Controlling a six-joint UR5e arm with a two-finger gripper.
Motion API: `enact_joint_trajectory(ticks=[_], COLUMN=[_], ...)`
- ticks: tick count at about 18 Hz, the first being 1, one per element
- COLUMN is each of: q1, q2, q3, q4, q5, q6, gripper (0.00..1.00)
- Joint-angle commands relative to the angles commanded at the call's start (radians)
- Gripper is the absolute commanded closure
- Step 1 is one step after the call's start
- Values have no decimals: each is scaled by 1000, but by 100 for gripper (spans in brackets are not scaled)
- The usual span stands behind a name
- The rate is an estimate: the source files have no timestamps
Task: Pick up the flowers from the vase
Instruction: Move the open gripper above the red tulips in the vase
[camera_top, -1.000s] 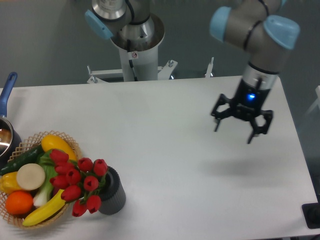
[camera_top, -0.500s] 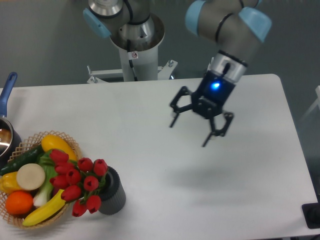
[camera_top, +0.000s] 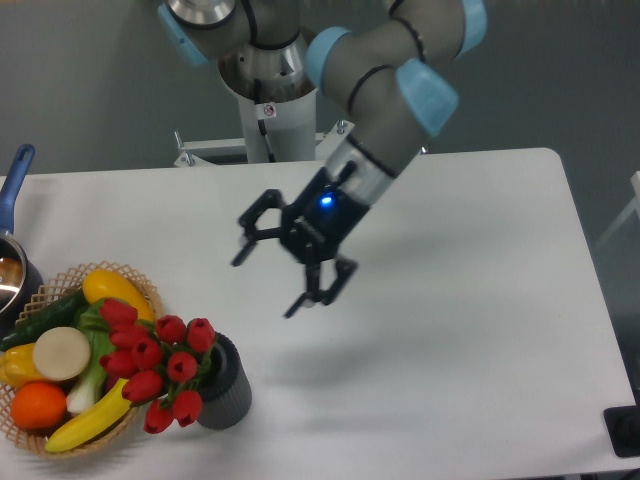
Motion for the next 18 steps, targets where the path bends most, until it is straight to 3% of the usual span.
enact_joint_trajectory(ticks=[18], q1=[-15], q2=[-18], q3=[-37], q4=[8], q5=[-110], q6=[46], gripper=[0])
